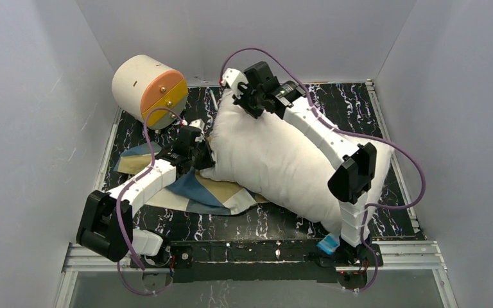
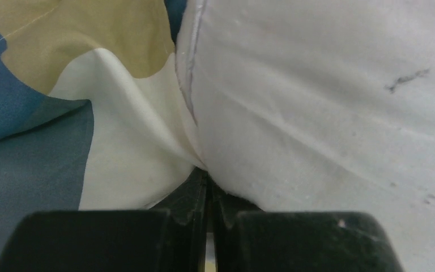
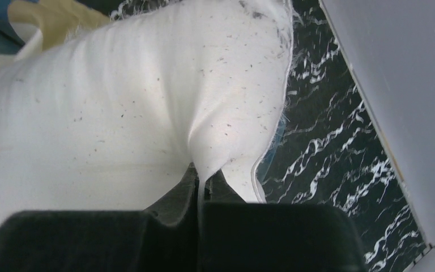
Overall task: Put the pillow into the pillowcase
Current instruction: Pick up the pillow at the center of the board.
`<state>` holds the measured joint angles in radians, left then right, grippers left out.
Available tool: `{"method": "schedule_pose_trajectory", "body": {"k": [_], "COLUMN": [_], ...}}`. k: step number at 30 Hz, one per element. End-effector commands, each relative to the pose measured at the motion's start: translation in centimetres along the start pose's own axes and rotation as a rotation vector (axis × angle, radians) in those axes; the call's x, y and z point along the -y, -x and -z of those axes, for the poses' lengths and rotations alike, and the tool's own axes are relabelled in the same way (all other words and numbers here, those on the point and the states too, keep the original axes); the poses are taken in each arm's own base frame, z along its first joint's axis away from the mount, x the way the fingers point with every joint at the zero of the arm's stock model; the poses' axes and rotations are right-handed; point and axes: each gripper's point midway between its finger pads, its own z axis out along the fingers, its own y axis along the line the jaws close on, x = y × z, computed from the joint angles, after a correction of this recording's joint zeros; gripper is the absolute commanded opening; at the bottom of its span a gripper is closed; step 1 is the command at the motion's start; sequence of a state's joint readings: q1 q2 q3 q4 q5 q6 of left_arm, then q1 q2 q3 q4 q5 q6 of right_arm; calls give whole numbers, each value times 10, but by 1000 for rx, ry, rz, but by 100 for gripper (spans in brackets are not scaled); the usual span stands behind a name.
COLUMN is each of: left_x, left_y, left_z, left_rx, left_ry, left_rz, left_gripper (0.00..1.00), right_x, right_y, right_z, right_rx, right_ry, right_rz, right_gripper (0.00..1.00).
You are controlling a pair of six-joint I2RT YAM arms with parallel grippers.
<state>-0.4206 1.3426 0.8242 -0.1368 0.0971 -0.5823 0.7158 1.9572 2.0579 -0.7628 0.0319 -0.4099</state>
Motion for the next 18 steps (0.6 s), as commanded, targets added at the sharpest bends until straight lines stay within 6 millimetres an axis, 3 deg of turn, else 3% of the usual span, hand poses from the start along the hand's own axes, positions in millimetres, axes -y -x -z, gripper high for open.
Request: {"method": "schedule_pose_trajectory", "body": {"k": [1,4,7,10,13,18], "left_x": [16,16,17,17,8,-13], "left_y": [-13,-12,-9,-5,-1,12], "left_z": [4,4,5,9,16,30], "left_rx": [-47,-42,-33,-22,-15,25], "left_ry": [-81,-81,-82,-72,-6,143], "left_rz": [17,15,11,1,-10,-13], "left_gripper": [0,0,0,0,0,0], "right_x": [12,-3,-10,-19,-26,-1], "right_y": [109,123,109,67,12,-63], "right_z": [22,17,6,-1,8,41], "right_rx": [327,355,296,176,69,-66], "right_ry": [-87,-72,-57,-51,-48,-108], "right_rz": [133,153,111,47,22,-16], "right_gripper": [1,1,1,1,1,1]}}
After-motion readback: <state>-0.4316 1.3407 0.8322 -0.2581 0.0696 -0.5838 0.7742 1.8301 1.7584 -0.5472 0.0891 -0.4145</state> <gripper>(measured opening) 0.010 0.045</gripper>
